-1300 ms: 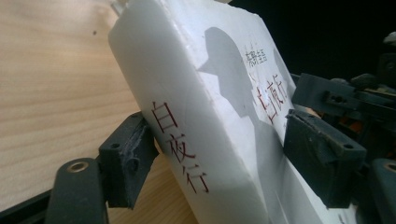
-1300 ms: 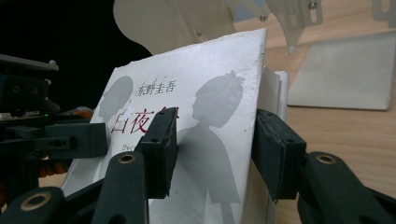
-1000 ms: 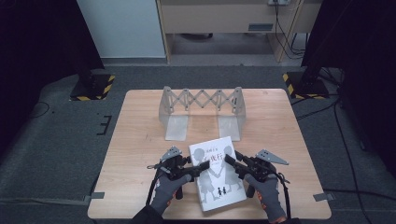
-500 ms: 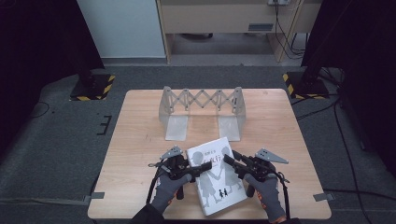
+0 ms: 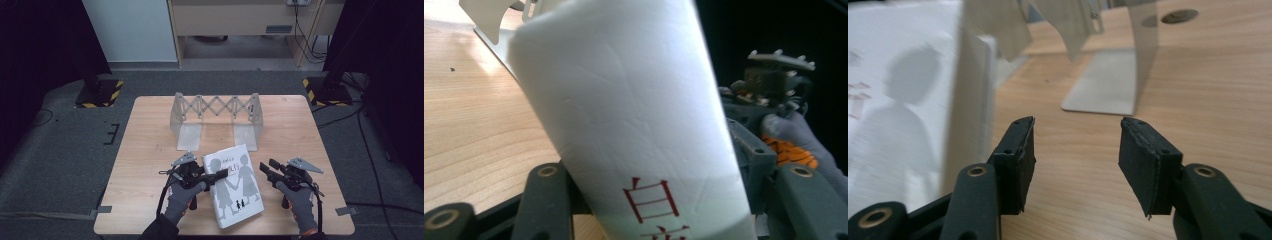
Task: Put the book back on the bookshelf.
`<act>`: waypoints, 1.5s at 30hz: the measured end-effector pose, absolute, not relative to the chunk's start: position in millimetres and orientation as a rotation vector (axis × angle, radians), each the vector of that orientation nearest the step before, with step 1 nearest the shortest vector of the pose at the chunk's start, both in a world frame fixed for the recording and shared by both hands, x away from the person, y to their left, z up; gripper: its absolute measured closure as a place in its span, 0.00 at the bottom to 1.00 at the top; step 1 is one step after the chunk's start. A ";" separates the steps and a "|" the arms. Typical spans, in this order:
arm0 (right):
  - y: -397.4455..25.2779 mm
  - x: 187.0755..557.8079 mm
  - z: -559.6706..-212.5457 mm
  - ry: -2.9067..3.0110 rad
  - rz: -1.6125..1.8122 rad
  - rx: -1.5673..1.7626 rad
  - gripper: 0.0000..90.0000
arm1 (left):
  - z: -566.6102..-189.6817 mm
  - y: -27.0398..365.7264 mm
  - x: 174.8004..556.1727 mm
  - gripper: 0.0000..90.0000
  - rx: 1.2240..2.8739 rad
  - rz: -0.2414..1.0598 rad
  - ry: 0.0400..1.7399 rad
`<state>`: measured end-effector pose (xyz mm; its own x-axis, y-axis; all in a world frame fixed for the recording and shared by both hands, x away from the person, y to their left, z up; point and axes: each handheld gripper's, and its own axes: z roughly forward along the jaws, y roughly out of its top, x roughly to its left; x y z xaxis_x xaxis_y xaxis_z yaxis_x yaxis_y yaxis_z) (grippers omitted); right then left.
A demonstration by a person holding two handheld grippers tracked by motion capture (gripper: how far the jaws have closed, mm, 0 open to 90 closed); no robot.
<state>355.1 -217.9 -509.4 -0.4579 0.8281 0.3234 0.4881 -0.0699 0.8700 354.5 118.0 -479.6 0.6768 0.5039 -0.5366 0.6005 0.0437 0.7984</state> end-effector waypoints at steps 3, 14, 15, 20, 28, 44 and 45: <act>-223.5 357.9 -513.2 1.924 1.441 1.450 0.51 | -471.6 118.6 356.3 0.50 1.595 -0.092 0.911; -235.5 361.6 -517.9 1.916 1.334 1.459 0.54 | -438.9 116.3 360.4 0.57 1.621 0.087 0.820; -235.9 361.8 -518.2 1.917 1.323 1.455 0.54 | -438.5 116.7 360.4 0.57 1.623 0.098 0.813; -238.7 363.0 -520.6 1.913 1.269 1.457 0.53 | -443.1 122.1 357.3 0.56 1.612 0.093 0.791; -245.2 366.3 -528.2 1.934 1.107 1.488 0.42 | -451.4 131.7 345.7 0.54 1.613 0.090 0.783; -260.8 372.1 -537.3 2.034 0.920 1.480 0.24 | -449.9 127.7 333.9 0.54 1.614 0.112 0.766; -259.7 372.2 -537.5 2.040 0.912 1.472 0.23 | -449.6 127.2 333.3 0.54 1.615 0.112 0.764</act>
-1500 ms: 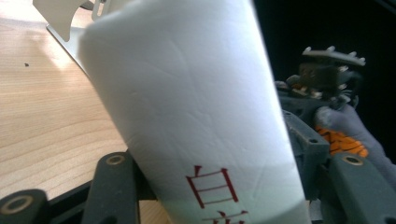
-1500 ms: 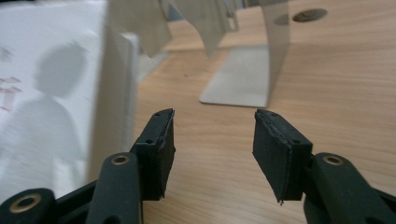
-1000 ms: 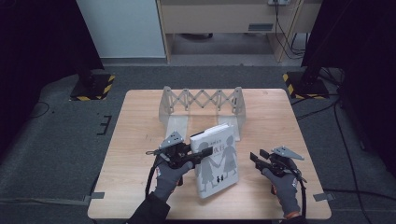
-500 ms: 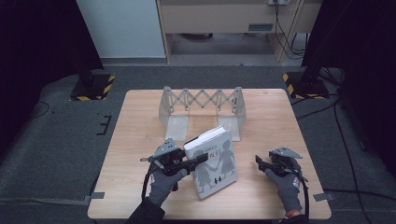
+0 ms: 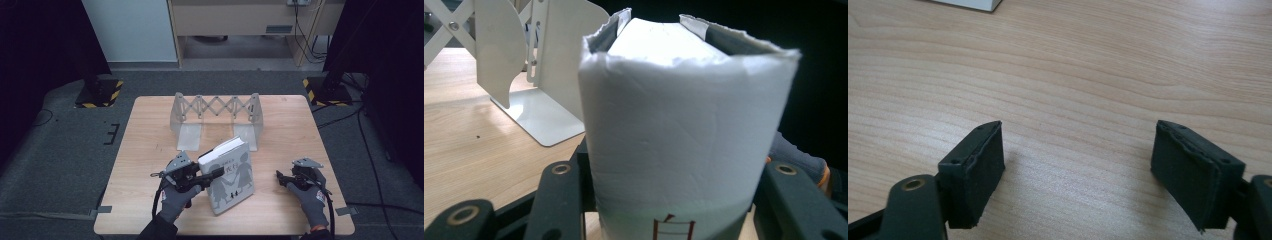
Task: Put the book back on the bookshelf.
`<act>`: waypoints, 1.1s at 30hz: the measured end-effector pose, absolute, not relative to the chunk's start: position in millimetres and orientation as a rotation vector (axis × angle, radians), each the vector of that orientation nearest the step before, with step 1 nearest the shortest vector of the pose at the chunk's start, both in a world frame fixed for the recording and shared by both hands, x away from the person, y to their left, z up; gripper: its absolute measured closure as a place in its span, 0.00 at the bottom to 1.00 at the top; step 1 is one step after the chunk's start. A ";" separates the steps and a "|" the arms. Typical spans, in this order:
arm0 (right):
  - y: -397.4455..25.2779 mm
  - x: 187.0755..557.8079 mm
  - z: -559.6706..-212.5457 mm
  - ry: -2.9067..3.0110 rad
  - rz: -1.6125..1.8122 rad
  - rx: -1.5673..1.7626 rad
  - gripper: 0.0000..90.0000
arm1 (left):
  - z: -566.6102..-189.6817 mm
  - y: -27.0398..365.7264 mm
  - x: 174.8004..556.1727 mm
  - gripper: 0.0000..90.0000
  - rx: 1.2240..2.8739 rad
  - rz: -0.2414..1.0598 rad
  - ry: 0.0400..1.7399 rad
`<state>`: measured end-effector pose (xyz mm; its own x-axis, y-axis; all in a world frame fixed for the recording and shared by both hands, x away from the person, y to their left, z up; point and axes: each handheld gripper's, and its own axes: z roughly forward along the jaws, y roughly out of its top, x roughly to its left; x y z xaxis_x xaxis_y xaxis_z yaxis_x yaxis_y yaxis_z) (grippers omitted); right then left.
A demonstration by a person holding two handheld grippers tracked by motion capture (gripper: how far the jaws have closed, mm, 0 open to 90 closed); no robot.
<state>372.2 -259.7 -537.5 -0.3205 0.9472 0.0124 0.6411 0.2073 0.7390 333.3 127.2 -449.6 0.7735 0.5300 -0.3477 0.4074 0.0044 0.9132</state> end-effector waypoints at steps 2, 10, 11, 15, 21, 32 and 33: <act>-258.6 372.4 -537.7 2.052 0.906 1.466 0.21 | -448.5 126.4 331.9 0.54 1.621 0.111 0.757; -256.3 374.8 -538.7 2.096 0.882 1.455 0.06 | -446.0 121.9 325.7 0.54 1.630 0.108 0.732; -256.1 374.8 -538.8 2.097 0.881 1.455 0.06 | -445.6 121.0 324.5 0.53 1.632 0.106 0.727; -256.0 374.9 -539.0 2.093 0.882 1.455 0.06 | -444.7 118.0 321.3 0.52 1.640 0.109 0.711; -256.3 375.0 -538.9 2.095 0.881 1.453 0.06 | -445.8 109.3 315.8 0.49 1.649 0.085 0.683; -256.2 374.9 -538.8 2.093 0.880 1.457 0.06 | -443.8 100.0 303.6 0.47 1.681 0.116 0.646; -256.2 374.9 -538.8 2.094 0.880 1.457 0.06 | -443.7 99.3 302.4 0.47 1.683 0.119 0.643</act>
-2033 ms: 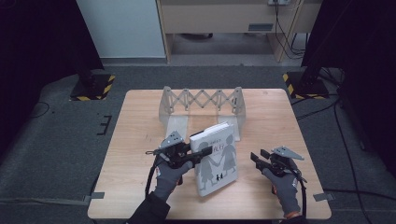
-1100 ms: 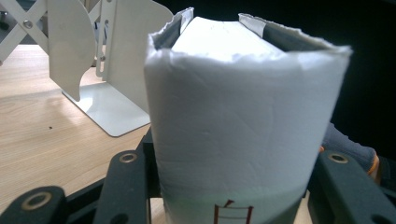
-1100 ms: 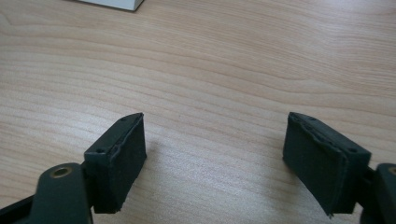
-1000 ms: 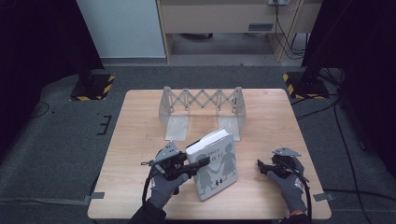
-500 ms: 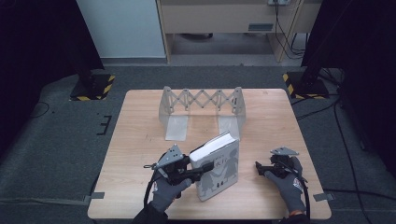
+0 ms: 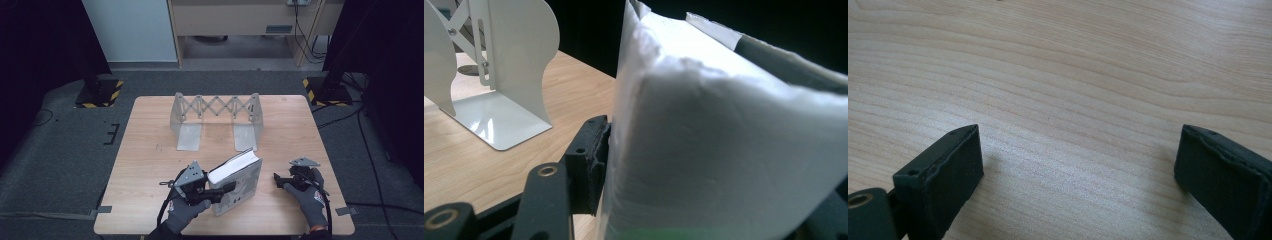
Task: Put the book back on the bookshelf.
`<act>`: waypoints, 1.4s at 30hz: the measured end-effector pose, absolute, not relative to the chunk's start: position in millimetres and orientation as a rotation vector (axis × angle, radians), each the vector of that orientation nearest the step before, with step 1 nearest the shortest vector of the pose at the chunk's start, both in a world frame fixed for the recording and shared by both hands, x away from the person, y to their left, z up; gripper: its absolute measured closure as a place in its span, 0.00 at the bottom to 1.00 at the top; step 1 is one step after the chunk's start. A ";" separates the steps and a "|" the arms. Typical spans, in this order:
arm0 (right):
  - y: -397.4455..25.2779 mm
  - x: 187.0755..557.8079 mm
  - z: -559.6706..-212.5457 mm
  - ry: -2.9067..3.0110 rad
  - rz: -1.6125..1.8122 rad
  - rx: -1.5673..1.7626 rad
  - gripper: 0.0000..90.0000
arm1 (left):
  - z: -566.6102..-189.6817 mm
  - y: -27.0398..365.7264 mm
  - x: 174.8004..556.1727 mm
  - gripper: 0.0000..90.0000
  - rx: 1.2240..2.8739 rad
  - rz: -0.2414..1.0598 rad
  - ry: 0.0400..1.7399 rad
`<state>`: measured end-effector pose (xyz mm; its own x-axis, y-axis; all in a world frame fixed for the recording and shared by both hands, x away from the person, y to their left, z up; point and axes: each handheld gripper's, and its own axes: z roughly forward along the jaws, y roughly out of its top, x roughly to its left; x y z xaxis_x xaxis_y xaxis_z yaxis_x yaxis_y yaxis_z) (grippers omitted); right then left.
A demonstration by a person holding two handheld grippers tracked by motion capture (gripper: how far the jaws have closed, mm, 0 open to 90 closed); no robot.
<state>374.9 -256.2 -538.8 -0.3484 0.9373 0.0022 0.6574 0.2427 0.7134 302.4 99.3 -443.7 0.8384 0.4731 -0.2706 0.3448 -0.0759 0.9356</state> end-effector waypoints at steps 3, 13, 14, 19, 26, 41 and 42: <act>-256.2 374.9 -538.8 2.094 0.880 1.456 0.06 | -443.0 97.4 298.8 0.46 1.690 0.125 0.633; -256.2 374.9 -538.9 2.094 0.881 1.453 0.06 | -426.9 91.8 296.7 0.44 1.689 0.209 0.613; -256.2 375.1 -539.1 2.091 0.882 1.450 0.06 | -425.1 90.7 297.2 0.44 1.686 0.215 0.613; -256.0 374.9 -538.9 2.093 0.883 1.454 0.06 | -417.4 83.7 299.2 0.43 1.700 0.236 0.613; -256.0 374.9 -538.8 2.094 0.881 1.456 0.06 | -405.5 79.6 307.9 0.40 1.699 0.232 0.632; -256.0 374.9 -539.0 2.092 0.882 1.454 0.06 | -394.4 66.6 324.6 0.37 1.806 0.248 0.631; -256.1 375.0 -538.9 2.092 0.881 1.454 0.06 | -394.2 66.1 325.2 0.37 1.809 0.254 0.636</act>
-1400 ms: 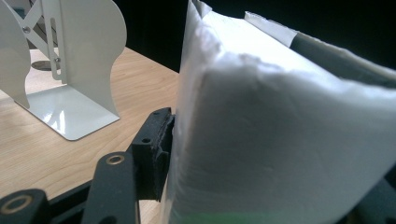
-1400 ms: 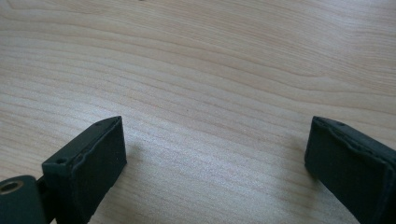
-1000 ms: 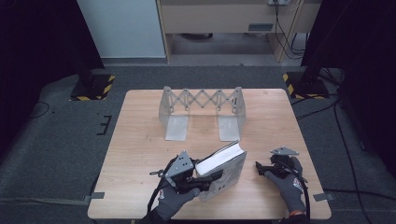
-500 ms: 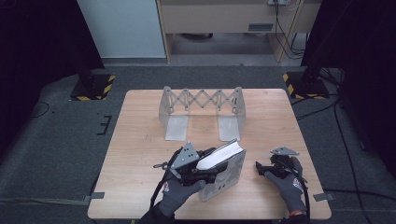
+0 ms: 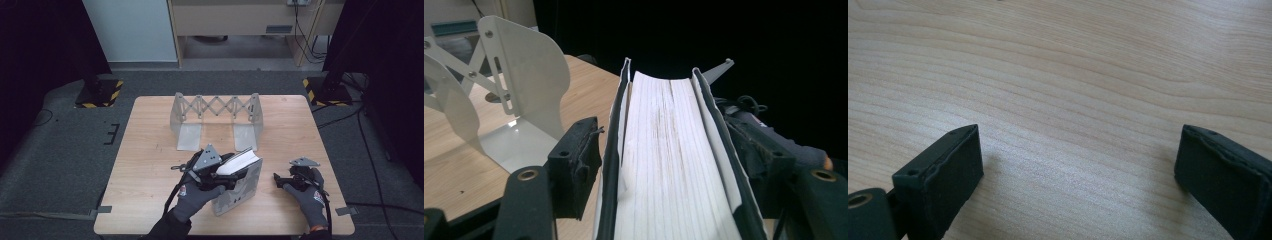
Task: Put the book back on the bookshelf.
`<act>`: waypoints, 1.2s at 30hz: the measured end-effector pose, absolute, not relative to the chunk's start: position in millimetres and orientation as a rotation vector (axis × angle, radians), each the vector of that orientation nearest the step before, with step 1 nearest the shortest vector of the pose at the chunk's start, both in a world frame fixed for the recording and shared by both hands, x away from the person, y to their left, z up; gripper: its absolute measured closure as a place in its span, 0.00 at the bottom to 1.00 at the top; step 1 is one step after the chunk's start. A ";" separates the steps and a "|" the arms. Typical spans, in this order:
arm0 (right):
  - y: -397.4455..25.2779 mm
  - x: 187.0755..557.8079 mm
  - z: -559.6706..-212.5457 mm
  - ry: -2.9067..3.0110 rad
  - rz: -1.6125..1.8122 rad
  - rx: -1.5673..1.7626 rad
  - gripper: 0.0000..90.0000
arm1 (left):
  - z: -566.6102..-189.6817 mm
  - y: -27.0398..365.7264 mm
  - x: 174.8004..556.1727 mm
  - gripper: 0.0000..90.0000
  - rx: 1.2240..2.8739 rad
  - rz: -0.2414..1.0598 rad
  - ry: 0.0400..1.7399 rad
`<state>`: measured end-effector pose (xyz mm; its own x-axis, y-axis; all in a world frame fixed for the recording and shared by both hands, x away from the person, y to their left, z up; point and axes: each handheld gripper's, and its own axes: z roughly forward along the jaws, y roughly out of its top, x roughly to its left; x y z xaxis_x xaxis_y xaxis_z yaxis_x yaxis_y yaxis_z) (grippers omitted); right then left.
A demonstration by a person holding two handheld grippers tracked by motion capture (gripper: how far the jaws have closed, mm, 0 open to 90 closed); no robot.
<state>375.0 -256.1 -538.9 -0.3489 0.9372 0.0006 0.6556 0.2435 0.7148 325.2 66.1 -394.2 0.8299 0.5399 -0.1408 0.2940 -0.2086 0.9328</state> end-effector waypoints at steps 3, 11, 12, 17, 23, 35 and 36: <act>-256.2 375.0 -539.0 2.094 0.882 1.451 0.06 | -393.9 65.3 326.7 0.37 1.817 0.260 0.643; -256.1 374.9 -539.0 2.093 0.881 1.454 0.06 | -392.0 63.2 328.7 0.39 1.859 0.241 0.651; -256.2 375.0 -539.0 2.094 0.881 1.452 0.06 | -391.9 63.1 328.3 0.39 1.863 0.238 0.647; -256.0 374.9 -539.0 2.092 0.881 1.454 0.06 | -391.2 61.9 326.0 0.49 1.877 0.224 0.635; -255.9 374.9 -539.0 2.092 0.881 1.456 0.06 | -391.3 60.6 323.3 0.54 1.870 0.225 0.634; -256.0 375.1 -538.9 2.091 0.882 1.456 0.06 | -390.8 57.6 317.7 0.58 1.858 0.298 0.635; -256.0 375.1 -538.9 2.091 0.882 1.456 0.06 | -390.7 57.6 317.8 0.58 1.858 0.300 0.637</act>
